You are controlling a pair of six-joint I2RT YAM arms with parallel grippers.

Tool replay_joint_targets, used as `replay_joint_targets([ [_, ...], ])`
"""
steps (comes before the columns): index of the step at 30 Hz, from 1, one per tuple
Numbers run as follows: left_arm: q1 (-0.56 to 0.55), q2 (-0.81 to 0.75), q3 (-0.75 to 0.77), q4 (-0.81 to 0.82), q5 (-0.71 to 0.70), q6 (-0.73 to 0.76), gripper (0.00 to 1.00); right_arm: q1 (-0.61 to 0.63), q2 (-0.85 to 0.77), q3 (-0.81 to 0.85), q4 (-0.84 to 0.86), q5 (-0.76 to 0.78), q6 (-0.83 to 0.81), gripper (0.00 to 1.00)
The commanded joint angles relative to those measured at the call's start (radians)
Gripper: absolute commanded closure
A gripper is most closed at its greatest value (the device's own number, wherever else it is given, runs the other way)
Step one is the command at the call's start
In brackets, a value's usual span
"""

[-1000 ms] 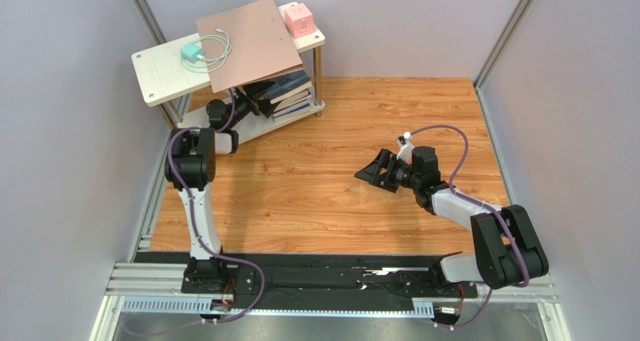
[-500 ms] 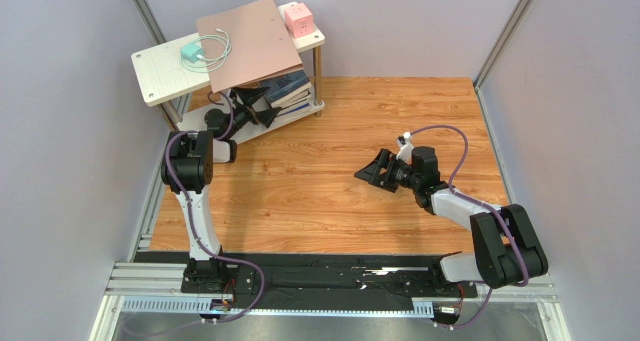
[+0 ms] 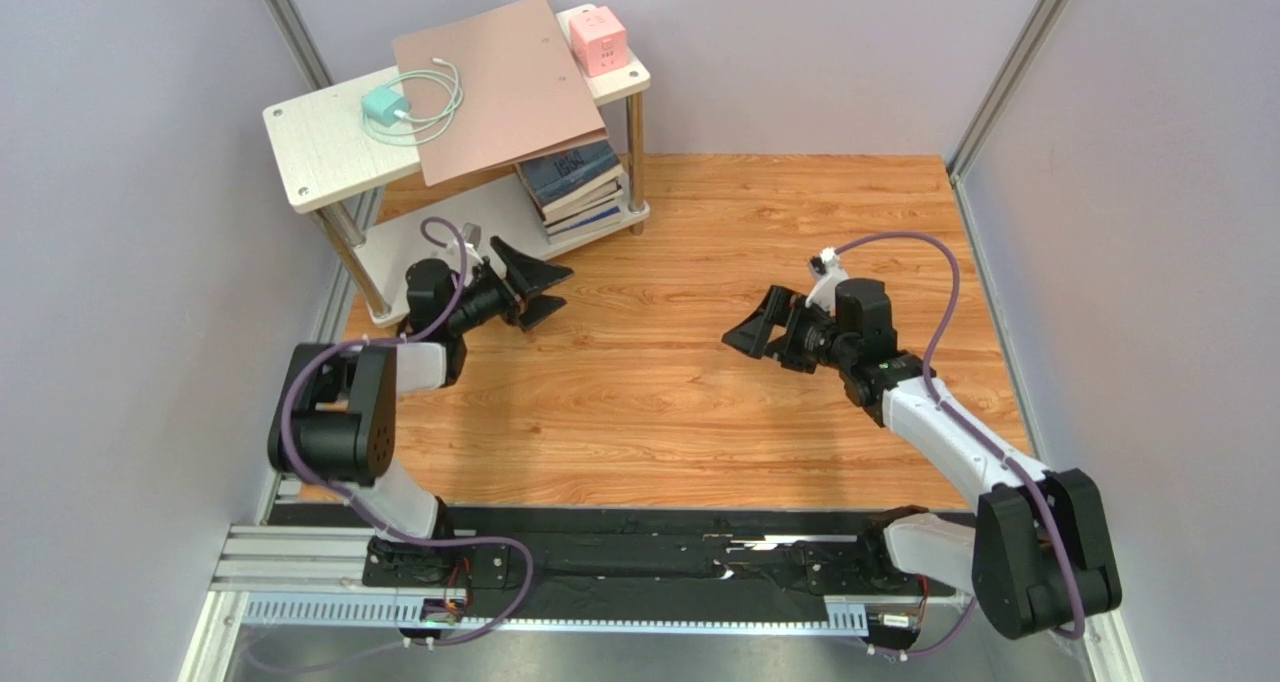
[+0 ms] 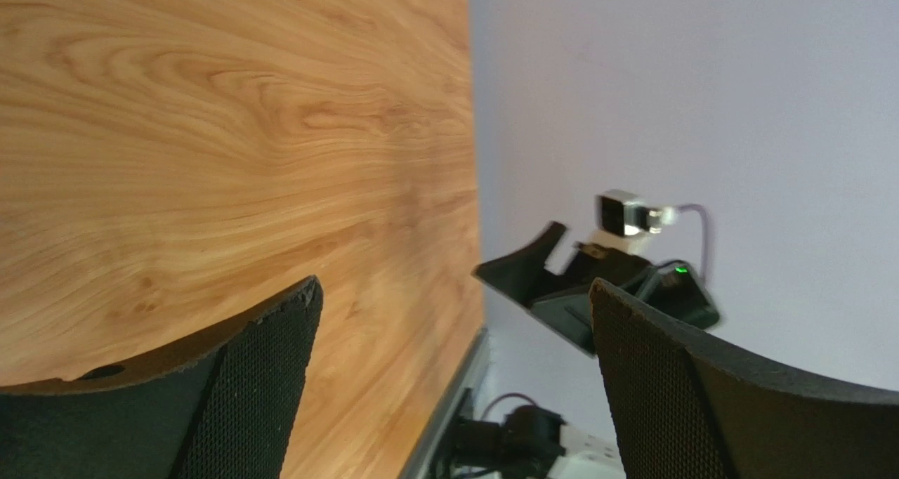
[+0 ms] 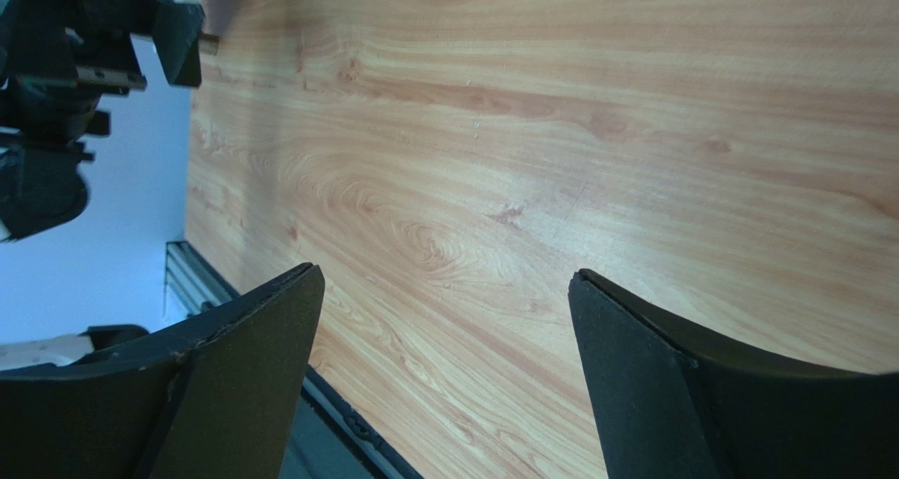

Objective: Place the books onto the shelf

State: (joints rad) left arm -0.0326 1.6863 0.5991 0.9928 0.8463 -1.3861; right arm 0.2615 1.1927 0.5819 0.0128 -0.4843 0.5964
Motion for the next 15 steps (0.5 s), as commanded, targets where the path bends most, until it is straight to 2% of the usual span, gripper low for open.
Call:
replay_joint_targets([
  [1,-0.088,-0.244,0.083,-0.835,-0.299,0.695,0.0,0.005,-0.085,0.108,-0.245,0.168,-0.112,0.04],
  [3,-0.147,-0.34,0.151,-1.094,-0.479,0.821,0.0,0.005,-0.102,0.125,-0.293,0.257,-0.129,0.04],
  [4,-0.183,-0.367,0.163,-1.14,-0.591,0.841,0.0,0.007,-0.114,0.133,-0.312,0.282,-0.133,0.03],
  [6,-0.196,-0.44,0.172,-1.222,-0.659,0.864,0.0,0.005,-0.125,0.141,-0.35,0.352,-0.142,0.03],
  [11,-0.213,-0.585,0.148,-1.335,-0.835,0.891,0.0,0.005,-0.159,0.15,-0.435,0.49,-0.176,0.01],
  [13,-0.228,-0.648,0.142,-1.356,-0.907,0.906,0.0,0.01,-0.189,0.151,-0.465,0.59,-0.176,0.0],
  [15,-0.233,-0.698,0.14,-1.385,-0.937,0.932,0.0,0.013,-0.237,0.147,-0.471,0.642,-0.173,0.0],
])
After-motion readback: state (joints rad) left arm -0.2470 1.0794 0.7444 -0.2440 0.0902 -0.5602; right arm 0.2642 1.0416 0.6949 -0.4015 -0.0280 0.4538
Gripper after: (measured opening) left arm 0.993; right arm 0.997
